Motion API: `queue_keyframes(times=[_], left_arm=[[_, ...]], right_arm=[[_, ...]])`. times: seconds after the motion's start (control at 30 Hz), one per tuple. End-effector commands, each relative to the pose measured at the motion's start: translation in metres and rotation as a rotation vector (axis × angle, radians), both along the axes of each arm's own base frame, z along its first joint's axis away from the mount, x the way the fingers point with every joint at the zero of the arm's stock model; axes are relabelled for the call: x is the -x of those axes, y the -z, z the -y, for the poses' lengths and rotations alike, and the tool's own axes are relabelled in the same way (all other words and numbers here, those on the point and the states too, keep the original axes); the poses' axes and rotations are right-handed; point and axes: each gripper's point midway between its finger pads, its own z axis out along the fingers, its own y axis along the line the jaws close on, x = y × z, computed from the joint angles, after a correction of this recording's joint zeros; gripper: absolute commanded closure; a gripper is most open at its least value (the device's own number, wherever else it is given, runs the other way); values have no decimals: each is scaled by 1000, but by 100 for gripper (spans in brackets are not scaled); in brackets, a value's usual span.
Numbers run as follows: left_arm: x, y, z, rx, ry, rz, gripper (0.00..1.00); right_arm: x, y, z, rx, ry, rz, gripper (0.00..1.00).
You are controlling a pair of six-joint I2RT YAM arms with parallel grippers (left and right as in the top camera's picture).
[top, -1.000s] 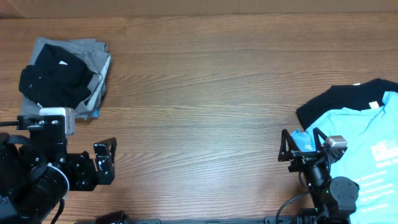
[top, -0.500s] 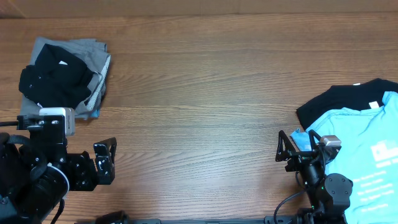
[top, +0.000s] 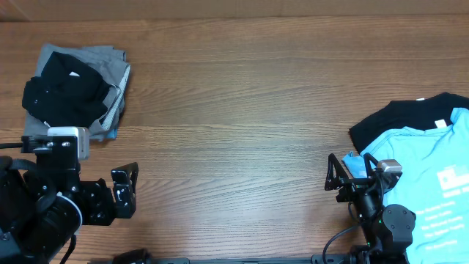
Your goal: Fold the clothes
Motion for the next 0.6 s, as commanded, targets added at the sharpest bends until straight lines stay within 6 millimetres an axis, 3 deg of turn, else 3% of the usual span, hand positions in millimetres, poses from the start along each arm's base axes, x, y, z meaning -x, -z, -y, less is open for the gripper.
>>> queue_keyframes(times=[0.0,0.13,0.37,0.57], left_arm=[[2,1,7,-13,55,-1,0],[0,-3,19,-69,165,33,0],[-31,-30,31,-111,237,312,0],[-48,-7,36,-112,237,524,0]], right_arm=[[0,-2,1,-5,6,11,0],[0,-2,1,-5,6,11,0],[0,-2,1,-5,6,11,0],[0,-2,1,-5,6,11,0]])
